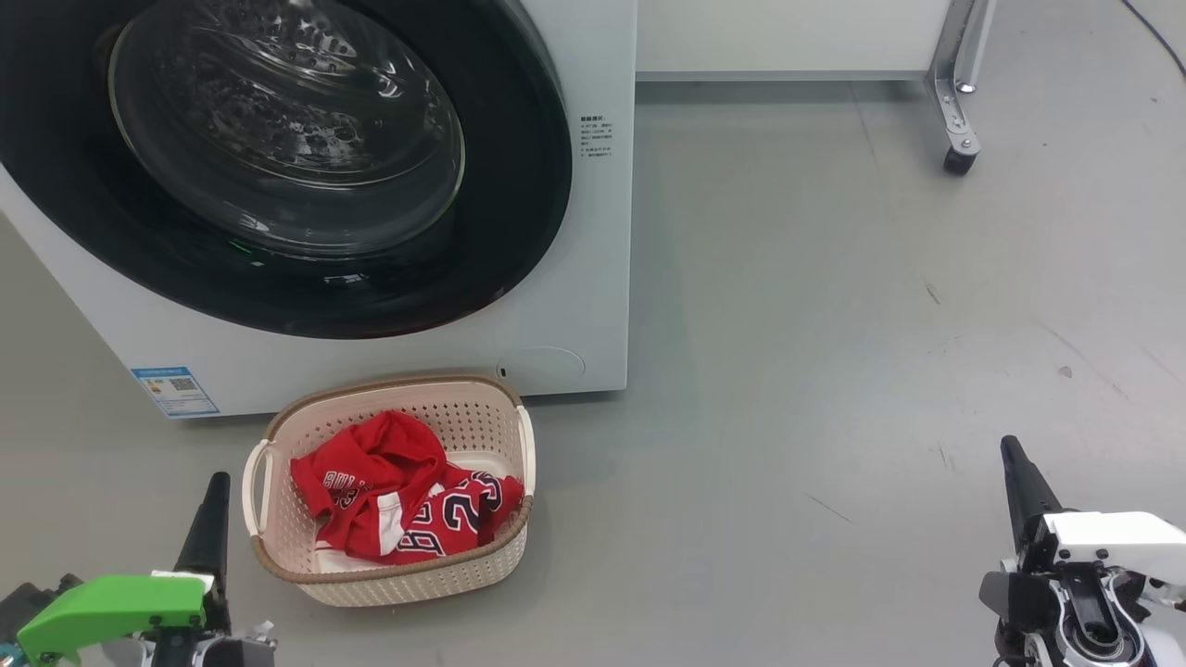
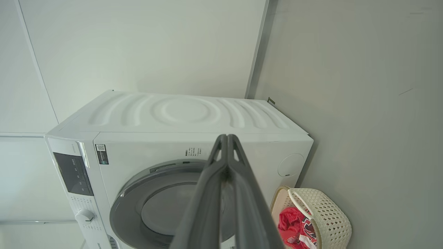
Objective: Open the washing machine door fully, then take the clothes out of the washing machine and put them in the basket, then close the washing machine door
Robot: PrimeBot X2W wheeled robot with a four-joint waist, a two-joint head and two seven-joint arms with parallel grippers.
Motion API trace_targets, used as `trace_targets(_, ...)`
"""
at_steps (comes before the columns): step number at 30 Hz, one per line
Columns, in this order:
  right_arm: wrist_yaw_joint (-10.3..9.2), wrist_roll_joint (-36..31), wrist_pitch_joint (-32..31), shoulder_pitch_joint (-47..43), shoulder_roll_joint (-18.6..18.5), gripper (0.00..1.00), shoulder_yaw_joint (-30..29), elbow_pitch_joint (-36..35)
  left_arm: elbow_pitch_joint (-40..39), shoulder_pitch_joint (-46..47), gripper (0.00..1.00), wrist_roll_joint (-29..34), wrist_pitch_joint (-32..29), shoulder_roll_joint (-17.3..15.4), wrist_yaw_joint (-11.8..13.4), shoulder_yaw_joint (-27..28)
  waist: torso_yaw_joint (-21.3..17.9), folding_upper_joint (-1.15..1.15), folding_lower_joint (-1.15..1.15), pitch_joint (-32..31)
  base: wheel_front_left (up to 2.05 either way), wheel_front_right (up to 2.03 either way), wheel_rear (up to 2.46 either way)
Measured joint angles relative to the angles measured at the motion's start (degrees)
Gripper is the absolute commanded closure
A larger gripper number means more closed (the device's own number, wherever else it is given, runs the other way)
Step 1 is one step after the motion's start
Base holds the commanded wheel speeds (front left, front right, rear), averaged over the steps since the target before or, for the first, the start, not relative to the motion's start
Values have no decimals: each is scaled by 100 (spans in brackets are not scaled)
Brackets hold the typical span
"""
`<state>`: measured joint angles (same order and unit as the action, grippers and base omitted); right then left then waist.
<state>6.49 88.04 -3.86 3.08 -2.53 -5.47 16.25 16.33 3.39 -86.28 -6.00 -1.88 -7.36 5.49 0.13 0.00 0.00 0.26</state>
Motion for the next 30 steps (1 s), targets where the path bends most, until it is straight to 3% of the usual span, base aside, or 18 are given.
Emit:
trace_targets(6, 19, 460, -122, 3, -11, 100, -92, -5, -14, 35, 100, -504, -102, 0, 0, -1, -13, 0, 0, -11, 0, 0, 0)
trace_targets(30, 20, 466, -145, 5, -12, 100, -102, -12, -34, 36, 100, -505, -99, 0, 0, -9, -13, 0, 0, -10, 0, 0, 0)
